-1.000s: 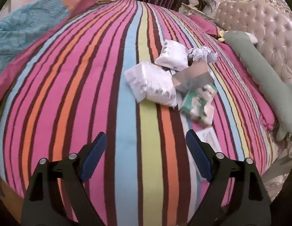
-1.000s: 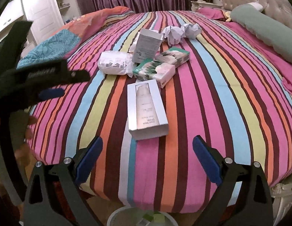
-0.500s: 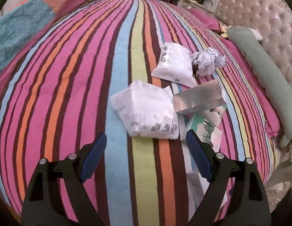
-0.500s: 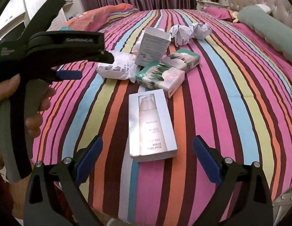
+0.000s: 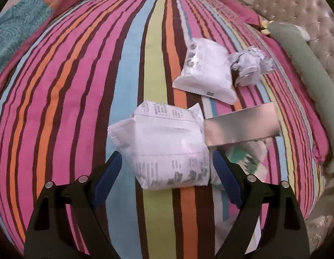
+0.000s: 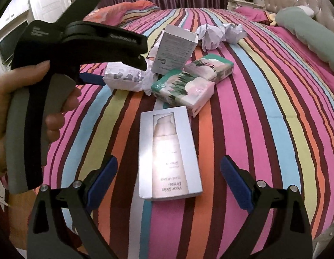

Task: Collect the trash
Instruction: 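Grasp the white foundation box with the right tool while the left tool grasps the white wrapper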

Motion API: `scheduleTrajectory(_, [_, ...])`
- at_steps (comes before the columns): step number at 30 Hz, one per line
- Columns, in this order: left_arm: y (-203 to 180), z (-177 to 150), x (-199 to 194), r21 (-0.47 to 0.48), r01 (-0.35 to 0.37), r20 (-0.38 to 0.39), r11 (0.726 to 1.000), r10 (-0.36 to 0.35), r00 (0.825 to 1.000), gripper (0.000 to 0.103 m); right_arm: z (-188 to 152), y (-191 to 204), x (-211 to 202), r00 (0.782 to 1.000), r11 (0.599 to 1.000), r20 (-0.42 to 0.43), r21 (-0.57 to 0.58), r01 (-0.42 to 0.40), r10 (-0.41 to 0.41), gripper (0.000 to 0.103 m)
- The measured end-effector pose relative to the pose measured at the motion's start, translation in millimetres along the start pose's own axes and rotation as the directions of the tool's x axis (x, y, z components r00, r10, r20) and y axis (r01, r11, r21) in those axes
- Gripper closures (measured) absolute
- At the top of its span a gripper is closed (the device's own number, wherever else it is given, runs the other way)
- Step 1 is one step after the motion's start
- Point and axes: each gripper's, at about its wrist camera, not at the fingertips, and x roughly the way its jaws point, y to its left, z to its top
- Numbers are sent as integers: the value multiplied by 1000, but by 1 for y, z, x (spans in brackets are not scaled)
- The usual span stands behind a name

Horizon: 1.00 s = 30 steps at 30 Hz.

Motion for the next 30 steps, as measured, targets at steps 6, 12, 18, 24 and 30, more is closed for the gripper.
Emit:
scheduleTrajectory(6, [-3,6,14,-15,-43,-5,999,43,999,19,2,-3,11,999,999,-9,-21,33,-33,12])
scheduleTrajectory(12, [-3,6,17,-29,-61,11,998,62,998,34,1,-6,17,998,998,-14,-22,53,-54,16])
scheduleTrajectory(18, [-4,-1,10,-11,-105,51,994,106,993,53,2,-6,17,997,996,-19,-51,80,-81,38])
scheduleTrajectory(24, [11,-14,-3,-49,-99,74,994,103,992,55,3,-9,14,997,995,-16,-57,77,-78,57])
scheduleTrajectory(30, [26,-29,-22,-74,-72,111,995,80,991,56,1,-10,3,996,995,20,-43,93,-92,57])
